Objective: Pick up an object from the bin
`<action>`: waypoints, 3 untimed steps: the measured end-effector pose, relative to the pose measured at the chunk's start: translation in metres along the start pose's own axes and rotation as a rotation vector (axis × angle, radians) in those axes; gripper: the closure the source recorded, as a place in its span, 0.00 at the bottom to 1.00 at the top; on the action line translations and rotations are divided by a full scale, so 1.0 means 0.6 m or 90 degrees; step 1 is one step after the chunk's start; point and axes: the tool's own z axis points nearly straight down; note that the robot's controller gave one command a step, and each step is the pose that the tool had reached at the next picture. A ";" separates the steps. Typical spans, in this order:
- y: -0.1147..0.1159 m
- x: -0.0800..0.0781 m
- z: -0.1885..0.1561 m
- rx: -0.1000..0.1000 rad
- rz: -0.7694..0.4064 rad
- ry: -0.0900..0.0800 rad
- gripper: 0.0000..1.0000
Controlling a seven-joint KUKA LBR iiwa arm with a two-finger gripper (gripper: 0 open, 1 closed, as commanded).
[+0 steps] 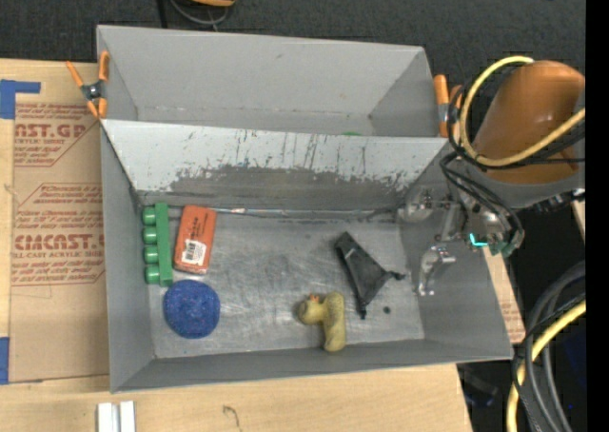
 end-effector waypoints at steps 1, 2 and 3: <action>0.001 -0.003 -0.007 0.001 -0.001 -0.005 0.00; 0.001 0.010 0.067 0.001 0.032 -0.010 0.00; -0.004 0.019 0.155 0.001 -0.009 -0.006 0.00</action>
Offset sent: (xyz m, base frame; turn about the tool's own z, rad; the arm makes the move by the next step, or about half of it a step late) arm -0.0215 -0.0003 -0.1032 0.1161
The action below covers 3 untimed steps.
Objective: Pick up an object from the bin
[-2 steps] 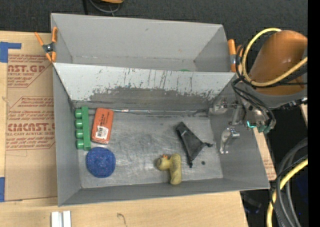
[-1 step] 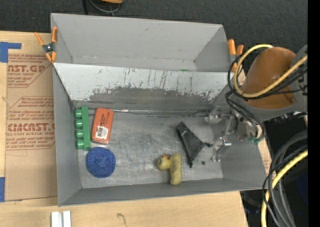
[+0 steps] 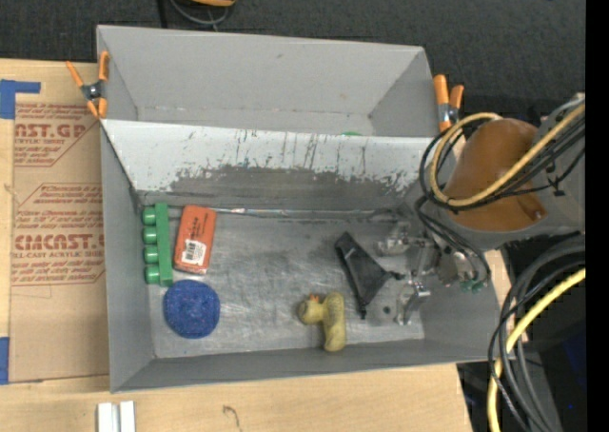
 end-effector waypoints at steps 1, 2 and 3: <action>0.002 -0.001 0.037 -0.001 -0.013 0.004 0.00; 0.002 -0.005 0.046 -0.001 0.182 0.002 0.00; 0.066 0.013 0.053 0.002 0.160 0.002 0.00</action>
Offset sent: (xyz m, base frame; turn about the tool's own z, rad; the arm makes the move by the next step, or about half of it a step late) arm 0.0058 0.0007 -0.0390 0.0132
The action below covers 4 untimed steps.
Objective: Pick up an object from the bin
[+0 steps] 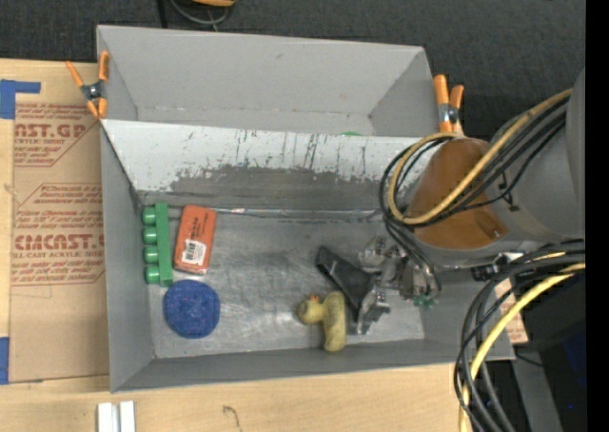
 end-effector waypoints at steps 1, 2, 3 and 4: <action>0.044 0.023 0.004 -0.003 -0.043 0.000 0.00; 0.016 0.014 0.007 -0.002 0.011 0.000 0.00; 0.107 0.040 0.007 -0.003 0.093 -0.002 1.00; 0.107 0.040 0.007 -0.003 0.093 -0.002 1.00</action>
Offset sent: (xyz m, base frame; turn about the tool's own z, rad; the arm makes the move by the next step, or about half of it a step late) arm -0.0029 0.0018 -0.0071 0.1845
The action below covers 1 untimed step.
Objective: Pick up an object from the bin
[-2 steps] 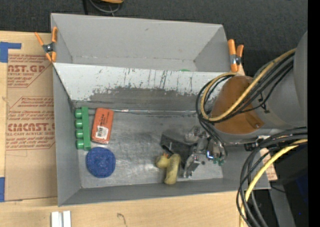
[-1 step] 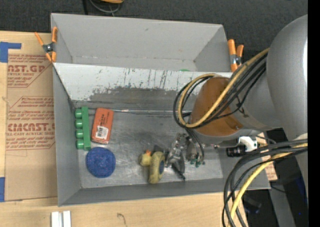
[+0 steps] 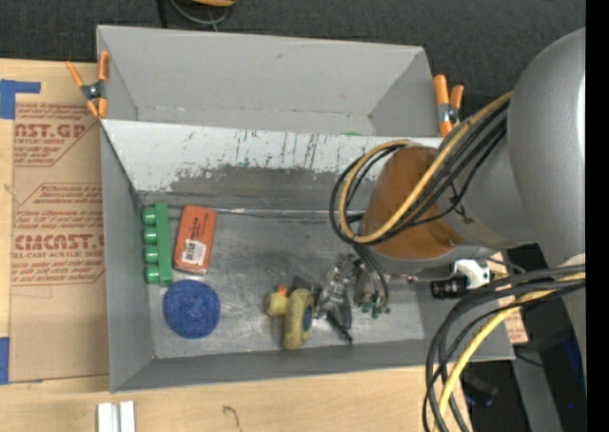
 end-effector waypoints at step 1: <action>-0.046 0.010 -0.193 0.002 -0.008 0.002 1.00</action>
Offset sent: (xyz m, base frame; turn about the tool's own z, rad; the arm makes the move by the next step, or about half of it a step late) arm 0.0000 0.0000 0.0000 0.0000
